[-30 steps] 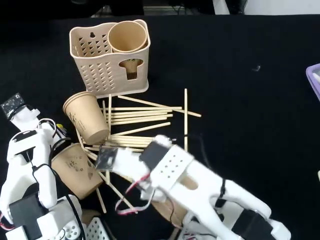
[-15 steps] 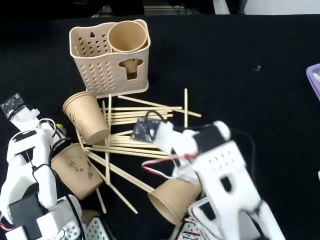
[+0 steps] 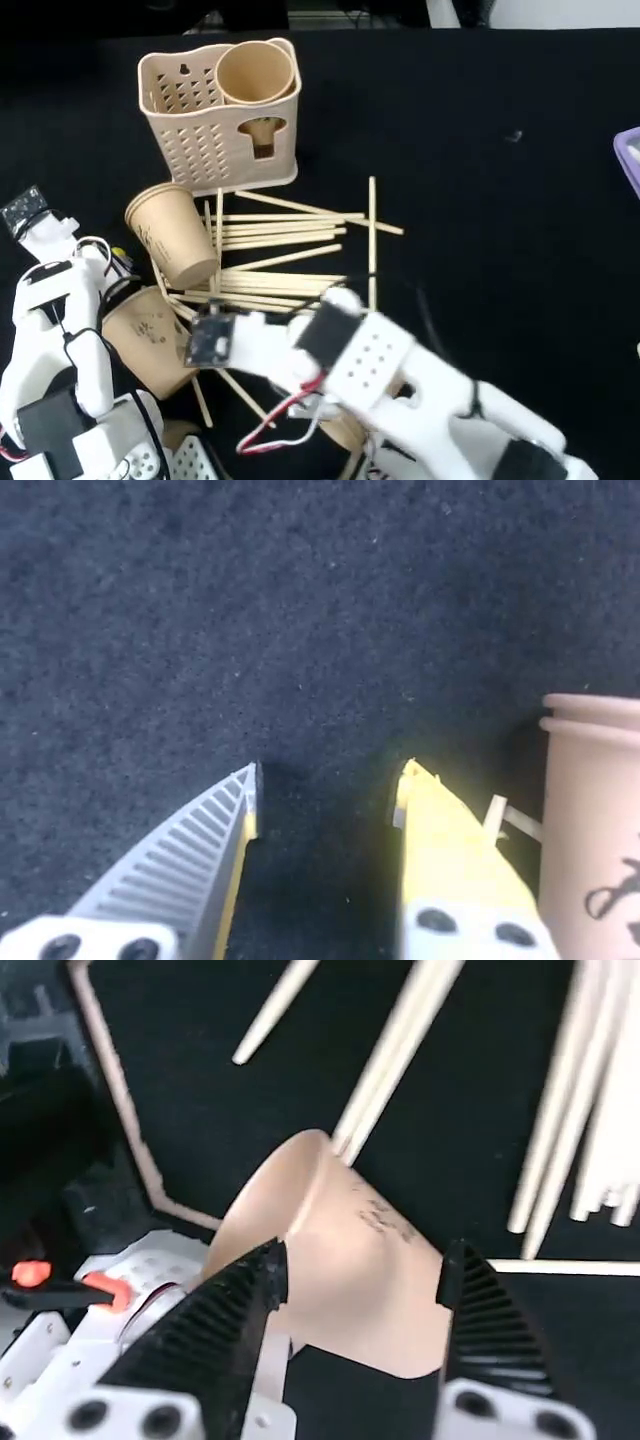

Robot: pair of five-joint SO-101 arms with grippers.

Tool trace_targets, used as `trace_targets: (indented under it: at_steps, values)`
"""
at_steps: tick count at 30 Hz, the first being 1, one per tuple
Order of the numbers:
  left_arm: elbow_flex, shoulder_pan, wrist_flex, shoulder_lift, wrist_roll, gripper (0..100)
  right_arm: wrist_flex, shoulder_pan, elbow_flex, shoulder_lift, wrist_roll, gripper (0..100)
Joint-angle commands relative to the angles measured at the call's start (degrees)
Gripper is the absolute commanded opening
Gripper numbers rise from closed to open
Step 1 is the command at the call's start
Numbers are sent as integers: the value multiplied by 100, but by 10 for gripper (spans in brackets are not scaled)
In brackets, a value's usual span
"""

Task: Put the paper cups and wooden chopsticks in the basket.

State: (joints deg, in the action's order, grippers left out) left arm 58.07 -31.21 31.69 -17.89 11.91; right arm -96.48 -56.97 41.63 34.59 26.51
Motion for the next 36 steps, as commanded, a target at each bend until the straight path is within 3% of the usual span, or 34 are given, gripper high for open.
trace_targets:
  at_steps: [1,12,22,31,36]
  values:
    - [-171,-48,-97,-44,26,223,53,-202,-92,-330,-88,258]
    - [-171,-75,-97,-44,26,223,88,-9,-110,-646,18,254]
    - [-171,-75,-97,-44,26,223,-9,1969,-110,-629,1468,254]
    - [-171,-75,-97,-44,26,223,-202,3341,-602,-629,2198,251]
    - [-171,-75,-97,-44,26,223,-422,4035,-1191,-629,2505,67]
